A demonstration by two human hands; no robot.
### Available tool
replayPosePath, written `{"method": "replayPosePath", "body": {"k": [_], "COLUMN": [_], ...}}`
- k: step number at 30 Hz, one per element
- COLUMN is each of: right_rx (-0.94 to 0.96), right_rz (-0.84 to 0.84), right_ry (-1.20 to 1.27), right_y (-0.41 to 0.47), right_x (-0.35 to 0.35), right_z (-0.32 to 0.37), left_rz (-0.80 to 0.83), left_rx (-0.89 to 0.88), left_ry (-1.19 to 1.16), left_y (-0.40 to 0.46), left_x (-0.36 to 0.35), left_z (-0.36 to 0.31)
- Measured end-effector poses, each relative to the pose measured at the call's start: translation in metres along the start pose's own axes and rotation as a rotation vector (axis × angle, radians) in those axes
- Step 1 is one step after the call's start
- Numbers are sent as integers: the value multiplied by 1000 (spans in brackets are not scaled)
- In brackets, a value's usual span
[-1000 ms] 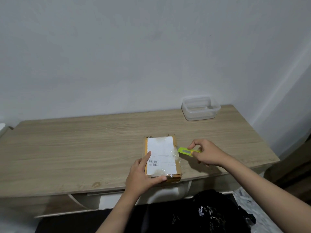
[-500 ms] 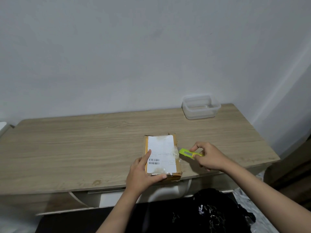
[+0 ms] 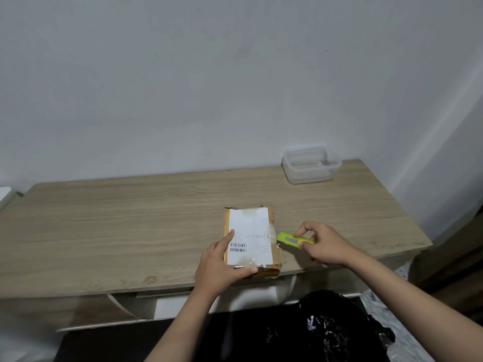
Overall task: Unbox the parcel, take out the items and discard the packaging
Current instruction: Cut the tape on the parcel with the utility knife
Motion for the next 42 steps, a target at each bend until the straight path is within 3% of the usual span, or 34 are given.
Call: {"method": "replayPosePath", "body": {"k": [10, 19, 24, 28, 32, 35, 42], "right_rx": [6, 6, -9, 2, 21, 18, 5], "right_rz": [65, -191, -220, -183, -156, -143, -170], "right_ry": [27, 176, 338, 395, 420, 432, 428], "right_y": [-17, -27, -28, -32, -37, -39, -40], "right_x": [-12, 13, 14, 10, 8, 7, 8], "right_z": [-3, -25, -36, -35, -33, -33, -34], "left_rz": [-15, -71, -23, -83, 133, 195, 81], "left_rx": [20, 108, 107, 61, 11, -21, 49], "left_ry": [-2, 19, -111, -202, -140, -160, -126], "left_y": [-1, -11, -12, 21, 57, 69, 38], "left_x": [1, -9, -5, 20, 24, 24, 25], "left_z": [0, -11, -12, 2, 2, 4, 7]}}
Point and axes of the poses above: each hand's wrist, its own y-axis towards the middle knuckle, its own x-axis out of the back of the hand, z = x × y, the point moved 7 cm from there along y, towards the middle knuckle, and after that the axes turned 6 degrees about -x, right-handed, at the moved point
